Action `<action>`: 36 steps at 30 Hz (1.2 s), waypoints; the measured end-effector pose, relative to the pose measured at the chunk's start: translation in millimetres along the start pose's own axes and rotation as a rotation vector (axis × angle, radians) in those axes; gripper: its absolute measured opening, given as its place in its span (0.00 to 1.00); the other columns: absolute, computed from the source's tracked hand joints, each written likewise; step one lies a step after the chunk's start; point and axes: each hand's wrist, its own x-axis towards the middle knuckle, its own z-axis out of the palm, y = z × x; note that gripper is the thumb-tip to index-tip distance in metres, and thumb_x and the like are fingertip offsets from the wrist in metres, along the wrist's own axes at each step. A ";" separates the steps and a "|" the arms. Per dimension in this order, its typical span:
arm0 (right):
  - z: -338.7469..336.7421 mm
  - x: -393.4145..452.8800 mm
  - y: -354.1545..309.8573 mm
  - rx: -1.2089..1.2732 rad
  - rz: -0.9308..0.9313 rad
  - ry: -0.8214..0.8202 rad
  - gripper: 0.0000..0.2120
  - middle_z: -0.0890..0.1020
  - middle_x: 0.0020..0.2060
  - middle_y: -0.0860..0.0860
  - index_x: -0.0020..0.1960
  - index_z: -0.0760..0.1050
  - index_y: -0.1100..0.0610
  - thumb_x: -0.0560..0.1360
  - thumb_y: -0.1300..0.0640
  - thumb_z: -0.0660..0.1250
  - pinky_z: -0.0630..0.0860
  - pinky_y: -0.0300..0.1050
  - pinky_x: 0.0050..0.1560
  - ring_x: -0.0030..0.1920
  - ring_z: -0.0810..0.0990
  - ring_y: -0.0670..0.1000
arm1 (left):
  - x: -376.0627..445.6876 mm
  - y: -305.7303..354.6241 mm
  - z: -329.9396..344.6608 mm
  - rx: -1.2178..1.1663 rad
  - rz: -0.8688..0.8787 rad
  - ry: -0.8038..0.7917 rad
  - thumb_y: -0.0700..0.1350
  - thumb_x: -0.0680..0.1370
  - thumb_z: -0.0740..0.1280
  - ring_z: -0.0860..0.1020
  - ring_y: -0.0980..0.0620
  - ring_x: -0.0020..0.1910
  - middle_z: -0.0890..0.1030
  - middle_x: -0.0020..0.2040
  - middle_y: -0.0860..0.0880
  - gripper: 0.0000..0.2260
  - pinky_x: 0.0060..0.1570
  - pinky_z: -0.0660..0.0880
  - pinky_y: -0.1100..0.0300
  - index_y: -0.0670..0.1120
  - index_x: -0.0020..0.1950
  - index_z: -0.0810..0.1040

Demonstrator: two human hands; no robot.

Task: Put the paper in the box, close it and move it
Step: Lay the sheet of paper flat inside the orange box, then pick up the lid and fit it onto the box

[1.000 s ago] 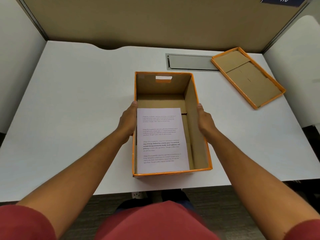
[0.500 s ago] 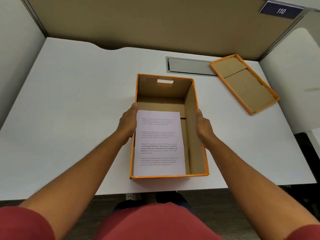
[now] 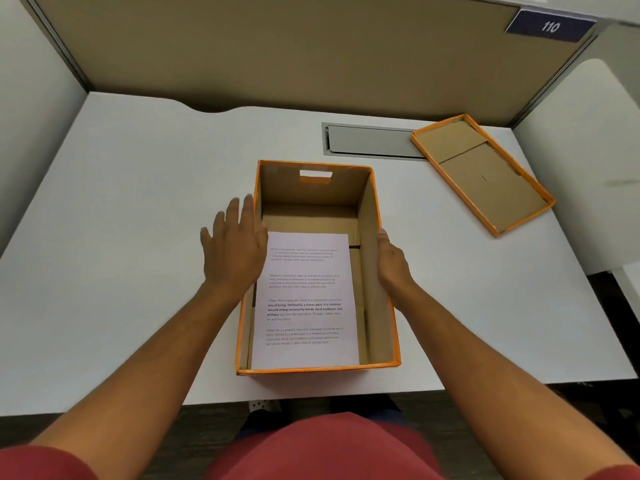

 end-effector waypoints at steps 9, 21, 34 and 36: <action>-56.3 31.2 2.0 0.110 0.008 -0.239 0.24 0.71 0.76 0.51 0.74 0.70 0.48 0.83 0.40 0.51 0.67 0.53 0.70 0.72 0.71 0.55 | -5.3 164.6 6.2 0.055 0.420 0.125 0.49 0.82 0.64 0.68 0.40 0.79 0.75 0.75 0.40 0.22 0.79 0.55 0.32 0.43 0.75 0.75; -253.3 222.7 91.8 -0.833 -0.258 0.074 0.33 0.56 0.82 0.61 0.80 0.59 0.60 0.81 0.45 0.59 0.55 0.62 0.78 0.81 0.54 0.64 | 6.9 344.3 130.9 -0.243 0.326 -0.326 0.53 0.85 0.61 0.62 0.47 0.82 0.66 0.82 0.47 0.26 0.79 0.61 0.53 0.47 0.82 0.64; -209.1 125.8 137.4 -0.915 -0.466 -0.035 0.28 0.80 0.49 0.57 0.56 0.79 0.60 0.76 0.38 0.53 0.68 0.60 0.57 0.46 0.77 0.62 | 39.3 379.9 196.1 -0.463 -0.185 -0.472 0.53 0.82 0.67 0.77 0.43 0.68 0.79 0.70 0.41 0.27 0.68 0.73 0.49 0.44 0.80 0.69; -208.9 116.1 136.8 -0.875 -0.475 -0.100 0.25 0.80 0.46 0.55 0.52 0.80 0.57 0.77 0.39 0.53 0.67 0.56 0.52 0.44 0.79 0.60 | 46.6 383.3 204.7 -0.469 -0.225 -0.454 0.53 0.82 0.68 0.76 0.41 0.70 0.78 0.70 0.40 0.31 0.69 0.72 0.47 0.43 0.82 0.65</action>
